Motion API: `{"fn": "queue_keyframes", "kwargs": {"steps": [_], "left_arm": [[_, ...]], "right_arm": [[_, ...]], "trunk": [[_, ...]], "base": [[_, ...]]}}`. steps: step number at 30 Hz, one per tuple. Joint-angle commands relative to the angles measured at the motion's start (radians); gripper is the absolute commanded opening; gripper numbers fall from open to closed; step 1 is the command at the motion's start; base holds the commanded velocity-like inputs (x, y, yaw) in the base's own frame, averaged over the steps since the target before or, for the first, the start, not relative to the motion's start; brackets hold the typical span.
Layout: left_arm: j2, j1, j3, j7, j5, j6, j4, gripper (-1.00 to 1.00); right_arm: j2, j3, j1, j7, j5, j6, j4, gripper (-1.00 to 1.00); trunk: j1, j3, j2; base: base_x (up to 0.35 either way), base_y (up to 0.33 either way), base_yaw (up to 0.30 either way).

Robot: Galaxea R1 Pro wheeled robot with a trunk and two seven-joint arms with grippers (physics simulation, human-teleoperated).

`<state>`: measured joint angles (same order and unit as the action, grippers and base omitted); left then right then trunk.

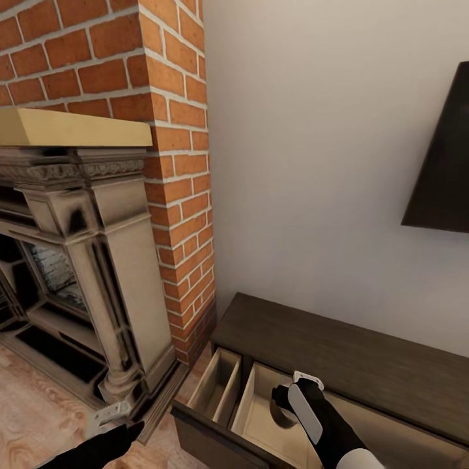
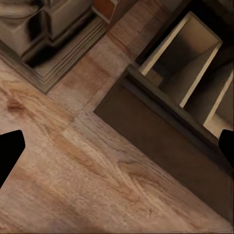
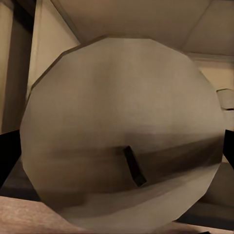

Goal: Place each of the two pumpkins and all three candles from the living room inside a cabinet in the living room (use any cabinet), then make sure every cabinet is closed, and position the cauldron so it is next to a table in the living room.

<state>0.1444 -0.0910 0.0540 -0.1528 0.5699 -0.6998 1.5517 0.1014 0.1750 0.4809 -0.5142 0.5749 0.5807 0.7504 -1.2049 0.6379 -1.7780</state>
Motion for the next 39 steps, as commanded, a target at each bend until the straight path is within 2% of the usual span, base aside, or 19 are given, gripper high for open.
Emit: {"fn": "queue_keyframes", "kwargs": {"steps": [1,2,5,8,10,15,30,33,36,39], "left_arm": [[0.001,-0.004,0.01,0.025,0.011,-0.006,0.006,1.0],[0.002,-0.007,0.019,0.041,0.011,-0.007,0.01,1.0],[0.002,-0.052,0.092,0.113,0.012,-0.014,0.032,1.0],[0.002,-0.082,0.132,0.16,0.012,-0.028,0.039,1.0],[0.001,-0.093,0.145,0.181,0.012,-0.034,0.041,1.0],[0.0,-0.102,0.157,0.2,0.012,-0.039,0.043,1.0],[0.0,-0.104,0.157,0.205,0.011,-0.036,0.044,1.0],[0.0,-0.104,0.158,0.206,0.011,-0.037,0.044,1.0],[0.0,-0.104,0.158,0.206,0.01,-0.038,0.043,1.0],[0.0,-0.104,0.158,0.206,0.011,-0.038,0.043,1.0]], "right_arm": [[0.0,0.003,0.001,-0.01,0.011,0.0,0.001,-1.0],[-0.001,0.003,0.001,-0.01,0.011,0.0,0.001,-1.0],[-0.001,0.003,0.001,-0.01,0.011,0.001,0.001,-1.0],[-0.001,0.003,0.001,-0.01,0.011,0.001,0.001,-1.0],[-0.001,0.003,0.001,-0.01,0.011,0.0,0.001,-1.0],[-0.002,0.002,0.001,-0.01,0.011,-0.001,0.001,-1.0],[-0.005,-0.004,0.004,-0.01,0.016,0.001,-0.001,-1.0],[-0.005,-0.006,0.05,-0.01,0.019,0.005,-0.053,-1.0],[-0.003,-0.006,0.134,-0.01,0.023,0.002,-0.189,-1.0],[-0.003,-0.006,0.181,-0.01,0.025,-0.001,-0.261,-1.0]], "trunk": [[-0.004,0.004,-0.008],[-0.008,0.007,-0.015],[-0.019,0.017,-0.036],[-0.031,0.026,-0.057],[-0.038,0.032,-0.071],[-0.058,0.048,-0.106],[-0.115,0.095,-0.211],[-0.127,0.104,-0.232],[-0.138,0.114,-0.253],[-0.15,0.123,-0.274]], "base": [[0.0,0.0,0.0],[0.0,0.0,0.0],[0.0,0.0,0.0],[0.0,0.0,0.0],[0.0,0.0,0.0],[0.0,0.0,0.0],[0.0,0.0,0.0],[0.0,0.0,0.0],[0.0,0.0,0.0],[0.0,0.0,0.0]]}}
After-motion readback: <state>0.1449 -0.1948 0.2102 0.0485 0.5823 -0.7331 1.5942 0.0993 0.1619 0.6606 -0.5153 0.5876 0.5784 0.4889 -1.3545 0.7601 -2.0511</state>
